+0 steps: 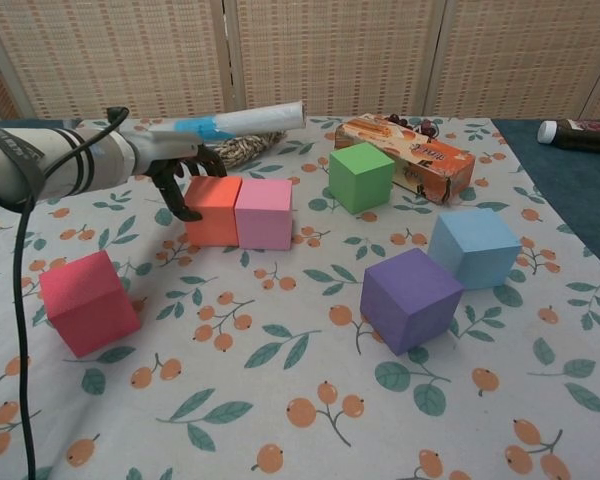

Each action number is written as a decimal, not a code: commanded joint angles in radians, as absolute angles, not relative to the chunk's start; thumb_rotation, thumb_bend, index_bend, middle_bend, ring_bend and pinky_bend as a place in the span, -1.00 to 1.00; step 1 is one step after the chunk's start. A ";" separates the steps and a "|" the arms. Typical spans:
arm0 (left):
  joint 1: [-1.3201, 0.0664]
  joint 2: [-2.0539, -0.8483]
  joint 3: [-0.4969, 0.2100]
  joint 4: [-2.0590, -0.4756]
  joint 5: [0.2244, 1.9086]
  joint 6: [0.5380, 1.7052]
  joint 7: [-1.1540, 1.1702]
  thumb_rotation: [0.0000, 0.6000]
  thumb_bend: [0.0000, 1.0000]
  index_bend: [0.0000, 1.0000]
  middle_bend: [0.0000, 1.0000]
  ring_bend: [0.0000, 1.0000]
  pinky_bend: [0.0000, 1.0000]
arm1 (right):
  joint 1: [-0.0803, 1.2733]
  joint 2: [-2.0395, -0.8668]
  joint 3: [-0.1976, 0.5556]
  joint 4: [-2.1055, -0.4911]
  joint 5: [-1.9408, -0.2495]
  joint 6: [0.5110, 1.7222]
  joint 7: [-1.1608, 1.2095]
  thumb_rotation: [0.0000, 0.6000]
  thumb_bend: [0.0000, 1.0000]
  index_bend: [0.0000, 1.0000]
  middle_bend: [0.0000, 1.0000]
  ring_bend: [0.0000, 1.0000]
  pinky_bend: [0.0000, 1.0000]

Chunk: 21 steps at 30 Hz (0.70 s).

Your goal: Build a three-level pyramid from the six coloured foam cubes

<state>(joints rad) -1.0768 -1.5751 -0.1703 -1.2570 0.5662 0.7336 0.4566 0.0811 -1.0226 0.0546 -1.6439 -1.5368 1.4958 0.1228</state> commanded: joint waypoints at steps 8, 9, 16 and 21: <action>-1.088 -1.574 -0.166 -1.264 0.563 0.727 0.465 1.00 -0.37 -0.46 -0.64 -0.65 -0.60 | 0.073 -1.018 0.055 -1.645 -1.534 1.504 0.124 1.00 -1.00 -1.00 -1.00 -1.00 -1.00; -1.089 -1.573 -0.165 -1.265 0.562 0.726 0.467 1.00 -0.37 -0.46 -0.64 -0.65 -0.60 | 0.072 -1.018 0.055 -1.645 -1.534 1.505 0.125 1.00 -1.00 -1.00 -1.00 -1.00 -1.00; -1.092 -1.569 -0.160 -1.270 0.554 0.725 0.471 1.00 -0.37 -0.47 -0.65 -0.65 -0.61 | 0.070 -1.020 0.055 -1.641 -1.532 1.503 0.128 1.00 -1.00 -1.00 -1.00 -1.00 -1.00; -1.097 -1.570 -0.159 -1.270 0.550 0.726 0.474 1.00 -0.37 -0.47 -0.66 -0.65 -0.61 | 0.068 -1.019 0.056 -1.638 -1.532 1.506 0.131 1.00 -1.00 -1.00 -1.00 -1.00 -1.00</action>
